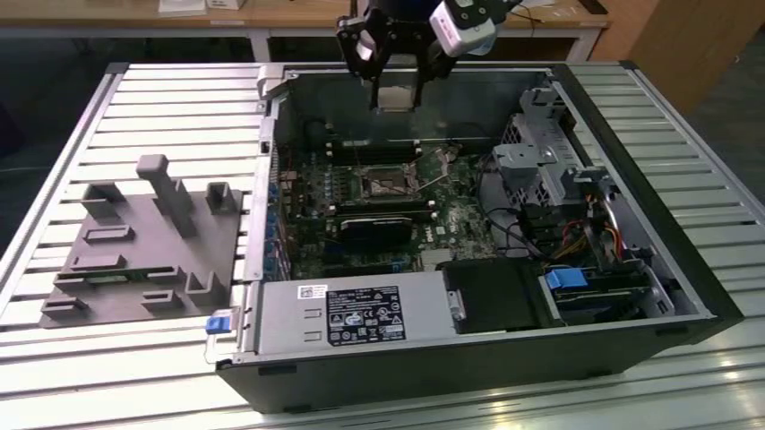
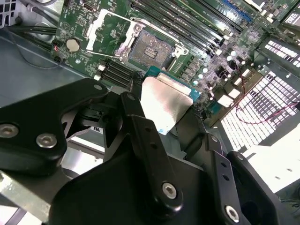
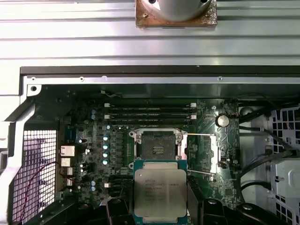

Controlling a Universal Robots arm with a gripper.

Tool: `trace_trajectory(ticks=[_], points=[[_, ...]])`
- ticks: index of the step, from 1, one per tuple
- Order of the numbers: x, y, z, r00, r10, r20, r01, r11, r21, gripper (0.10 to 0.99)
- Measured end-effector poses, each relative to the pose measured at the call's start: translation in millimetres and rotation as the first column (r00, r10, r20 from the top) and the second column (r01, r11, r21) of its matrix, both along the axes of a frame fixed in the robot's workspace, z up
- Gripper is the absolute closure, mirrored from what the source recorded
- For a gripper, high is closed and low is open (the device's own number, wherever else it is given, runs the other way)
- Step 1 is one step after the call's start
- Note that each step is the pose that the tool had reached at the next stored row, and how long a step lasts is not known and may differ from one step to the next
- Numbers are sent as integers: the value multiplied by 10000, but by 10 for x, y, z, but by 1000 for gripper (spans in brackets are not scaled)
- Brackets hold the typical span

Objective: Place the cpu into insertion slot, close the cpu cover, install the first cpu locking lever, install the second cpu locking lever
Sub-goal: 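Place the cpu into insertion slot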

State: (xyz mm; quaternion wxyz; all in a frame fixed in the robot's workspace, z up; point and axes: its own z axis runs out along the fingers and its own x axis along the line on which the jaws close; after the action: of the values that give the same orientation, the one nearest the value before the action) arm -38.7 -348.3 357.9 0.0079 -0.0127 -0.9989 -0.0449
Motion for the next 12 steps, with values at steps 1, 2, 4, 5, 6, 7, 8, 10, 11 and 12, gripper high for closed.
trace_trajectory(ticks=[1, 2, 4, 5, 6, 7, 8, 10, 11, 12], points=[[0, 0, -10, 10000, 0, 1, 0, 10000, -1, 549], [0, 0, -21, 10000, 0, 2, 0, 10000, -1, 549], [0, 0, -53, 10000, 0, 9, 0, 10000, 0, 549], [0, 0, -71, 10000, 0, 12, 0, 10000, 0, 549], [0, 0, -89, 10000, 0, 14, 0, 10000, 0, 549], [0, 0, -107, 10000, 0, 16, 0, 10000, -1, 549], [0, 0, -125, 10000, 0, 17, 0, 10000, -1, 549], [0, 0, -160, 10000, 0, 19, 0, 10000, -1, 549], [0, 0, -179, 10000, 0, 20, 0, 10000, -1, 549], [0, 0, -197, 10000, 0, 22, 0, 10000, -2, 549]])
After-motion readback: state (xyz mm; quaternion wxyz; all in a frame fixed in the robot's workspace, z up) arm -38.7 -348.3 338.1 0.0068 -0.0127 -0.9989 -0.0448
